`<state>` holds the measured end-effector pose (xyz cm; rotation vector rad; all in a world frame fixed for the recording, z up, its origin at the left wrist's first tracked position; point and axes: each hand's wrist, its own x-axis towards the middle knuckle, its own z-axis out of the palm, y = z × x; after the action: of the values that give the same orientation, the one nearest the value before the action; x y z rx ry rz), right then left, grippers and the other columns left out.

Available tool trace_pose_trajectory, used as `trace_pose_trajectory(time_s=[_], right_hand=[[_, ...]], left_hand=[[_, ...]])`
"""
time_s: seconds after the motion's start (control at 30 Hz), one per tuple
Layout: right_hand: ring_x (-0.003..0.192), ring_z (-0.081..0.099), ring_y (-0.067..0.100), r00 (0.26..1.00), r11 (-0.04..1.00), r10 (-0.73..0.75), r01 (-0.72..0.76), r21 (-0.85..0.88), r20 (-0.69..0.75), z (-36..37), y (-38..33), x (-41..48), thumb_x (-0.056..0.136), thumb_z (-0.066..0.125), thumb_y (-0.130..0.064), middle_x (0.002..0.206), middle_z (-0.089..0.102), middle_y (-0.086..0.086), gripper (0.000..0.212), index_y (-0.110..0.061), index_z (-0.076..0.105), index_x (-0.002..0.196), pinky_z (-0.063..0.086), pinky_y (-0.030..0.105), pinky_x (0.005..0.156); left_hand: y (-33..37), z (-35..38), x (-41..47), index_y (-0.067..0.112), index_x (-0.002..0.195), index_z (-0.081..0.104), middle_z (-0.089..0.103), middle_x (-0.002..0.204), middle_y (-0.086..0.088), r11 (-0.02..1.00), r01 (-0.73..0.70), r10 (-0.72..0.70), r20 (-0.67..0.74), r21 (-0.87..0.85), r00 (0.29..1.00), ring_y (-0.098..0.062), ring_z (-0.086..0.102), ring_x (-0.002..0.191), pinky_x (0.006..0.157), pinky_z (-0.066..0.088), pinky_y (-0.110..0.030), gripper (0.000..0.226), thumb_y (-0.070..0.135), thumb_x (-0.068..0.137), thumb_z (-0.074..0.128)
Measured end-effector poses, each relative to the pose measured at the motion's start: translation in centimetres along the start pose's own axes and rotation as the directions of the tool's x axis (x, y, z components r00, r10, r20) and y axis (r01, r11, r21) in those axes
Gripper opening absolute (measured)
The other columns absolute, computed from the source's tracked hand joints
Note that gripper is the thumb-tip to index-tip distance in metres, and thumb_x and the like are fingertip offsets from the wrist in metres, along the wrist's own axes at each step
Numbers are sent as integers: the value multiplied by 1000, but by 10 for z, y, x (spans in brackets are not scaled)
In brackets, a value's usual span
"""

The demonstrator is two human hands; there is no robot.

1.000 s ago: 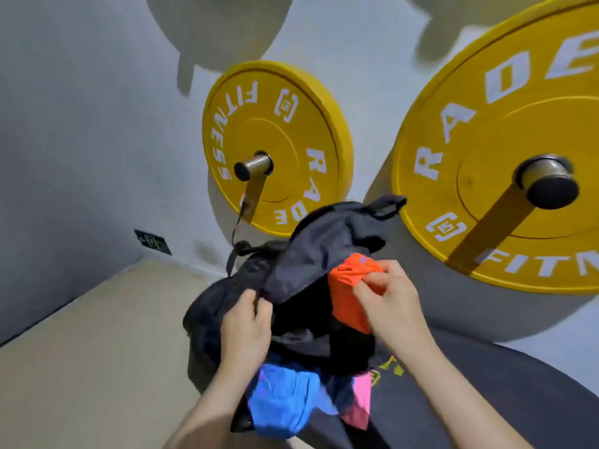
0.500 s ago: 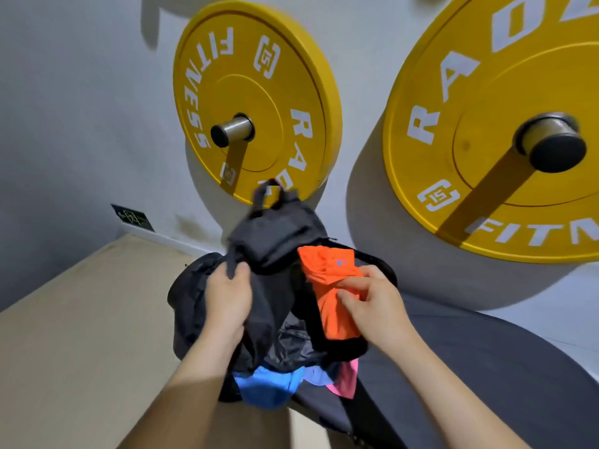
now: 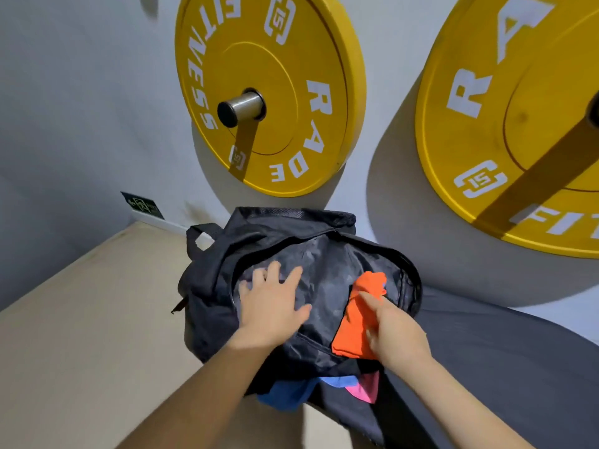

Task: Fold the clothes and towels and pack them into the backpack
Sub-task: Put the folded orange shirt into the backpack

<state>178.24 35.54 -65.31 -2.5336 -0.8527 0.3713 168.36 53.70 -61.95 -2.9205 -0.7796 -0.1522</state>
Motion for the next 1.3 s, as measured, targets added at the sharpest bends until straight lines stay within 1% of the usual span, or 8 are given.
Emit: trace_pose_trajectory(time_s=[0.17, 0.27, 0.37, 0.7, 0.87, 1.03, 1.17, 1.3], right_hand=[[117, 54, 18, 998, 997, -51, 53, -65, 22, 2, 15, 4, 89, 45, -13, 148, 39, -16, 66, -44, 27, 145, 45, 33, 84], [117, 55, 17, 999, 996, -43, 46, -80, 30, 3, 20, 7, 90, 47, -17, 141, 49, -13, 65, -45, 28, 145, 46, 32, 85], [116, 56, 18, 998, 992, -59, 61, -114, 18, -6, 22, 10, 87, 50, -21, 139, 51, -13, 62, -45, 34, 142, 47, 33, 87], [112, 60, 15, 999, 954, -18, 4, -300, -42, -101, 39, 3, 87, 53, -34, 122, 64, -13, 45, -55, 50, 127, 50, 28, 83], [108, 61, 23, 994, 915, -105, 82, -395, -37, -126, 30, -23, 89, 51, -26, 117, 65, -2, 45, -53, 52, 125, 48, 31, 81], [103, 63, 23, 974, 975, -223, 222, 11, 46, -84, -13, -4, 79, 55, -12, 103, 70, 1, 54, -43, 61, 123, 47, 28, 84], [116, 58, 25, 972, 935, -130, 185, -303, 194, -23, -2, 20, 91, 49, -22, 126, 62, 3, 41, -39, 57, 127, 48, 35, 92], [109, 62, 27, 975, 874, -92, 175, -453, 201, -7, 5, 27, 92, 47, -26, 120, 64, 4, 31, -33, 61, 119, 49, 34, 83]], left_hand=[[10, 44, 31, 28, 146, -25, -15, 156, -21, 977, 169, -210, 424, 134, 881, -50, 8, 140, 98, 38, -58, 107, 34, 86, 63], [6, 41, 43, 18, 150, -16, 21, 148, -35, 972, 131, -195, 360, 194, 912, -45, 51, 116, 72, 48, -40, 95, 14, 89, 57], [-13, 3, 57, 17, 152, -2, 64, 110, -16, 971, -16, -39, 225, 239, 974, -33, 63, 89, 60, 44, -37, 85, 7, 87, 51], [-2, -184, 51, 41, 129, 52, 61, 110, -6, 930, -231, 282, -151, 285, 947, -33, 60, 99, 72, 48, -36, 52, 15, 85, 45], [11, -144, 27, 41, 125, 57, 60, 113, -7, 991, -108, 102, -84, -73, 991, -33, 57, 107, 90, 48, -41, 55, 10, 82, 43], [16, -87, -11, 40, 122, 61, 50, 112, 5, 920, 60, -67, -5, -388, 998, -21, 54, 108, 88, 38, -25, 53, 8, 87, 37], [-1, -79, -23, 42, 140, 41, 42, 144, -2, 942, 161, -127, 134, -295, 983, -27, 45, 129, 103, 37, -34, 59, 13, 89, 34], [-3, -83, -8, 43, 131, 51, 64, 122, 2, 968, 206, -195, 90, -140, 977, -26, 59, 110, 86, 48, -34, 52, 19, 85, 51]])
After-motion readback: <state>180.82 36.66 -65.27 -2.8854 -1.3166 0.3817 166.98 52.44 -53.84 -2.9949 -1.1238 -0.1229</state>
